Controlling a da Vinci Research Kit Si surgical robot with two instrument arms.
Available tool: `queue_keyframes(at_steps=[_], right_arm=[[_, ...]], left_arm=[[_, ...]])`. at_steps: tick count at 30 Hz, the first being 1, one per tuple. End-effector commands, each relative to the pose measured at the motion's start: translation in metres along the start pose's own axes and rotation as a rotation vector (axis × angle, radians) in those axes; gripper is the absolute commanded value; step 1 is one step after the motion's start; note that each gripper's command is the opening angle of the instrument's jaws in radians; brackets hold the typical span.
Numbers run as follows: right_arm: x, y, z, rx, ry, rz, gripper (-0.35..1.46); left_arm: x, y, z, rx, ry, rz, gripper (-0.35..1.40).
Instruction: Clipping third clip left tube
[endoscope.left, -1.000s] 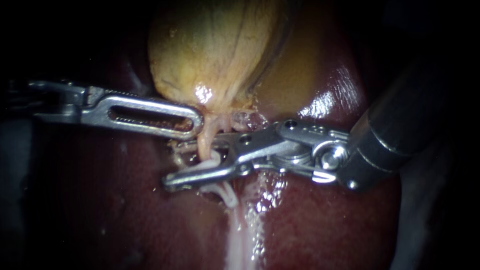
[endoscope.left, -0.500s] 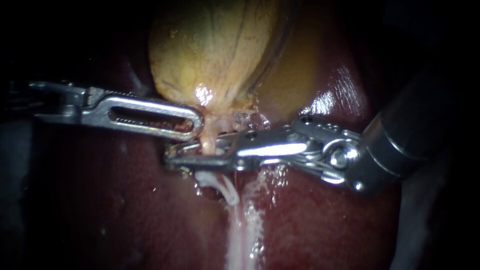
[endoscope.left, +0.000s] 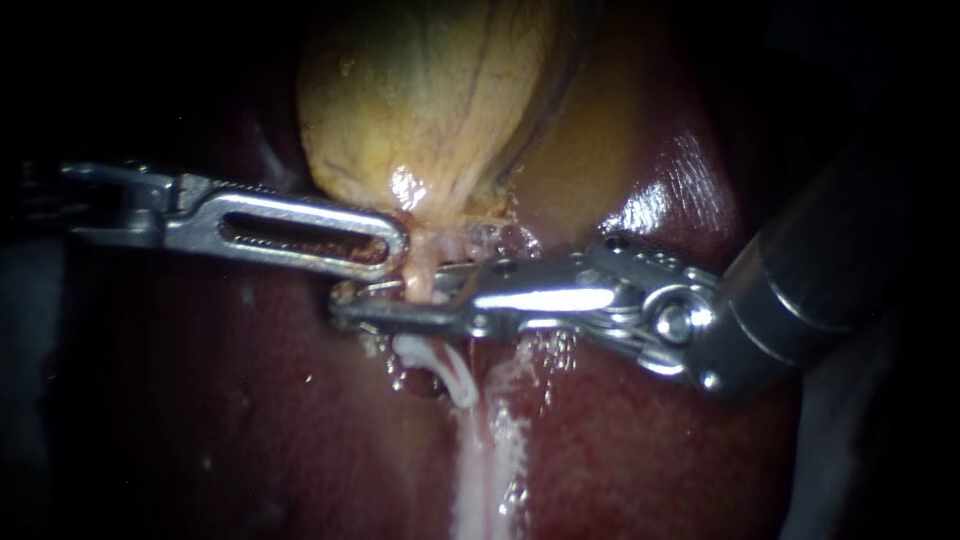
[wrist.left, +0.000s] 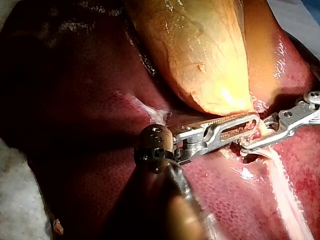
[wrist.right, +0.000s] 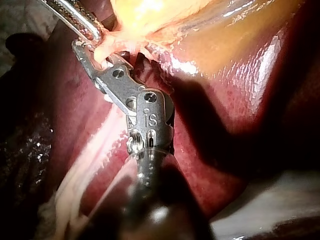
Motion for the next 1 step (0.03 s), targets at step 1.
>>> queue_keyframes(at_steps=[1], right_arm=[[-0.0001,0.0001,0.0,0.0,0.001,-0.001,-0.35]], left_arm=[[0.0,0.0,0.0,0.0,0.0,-0.001,-0.35]])
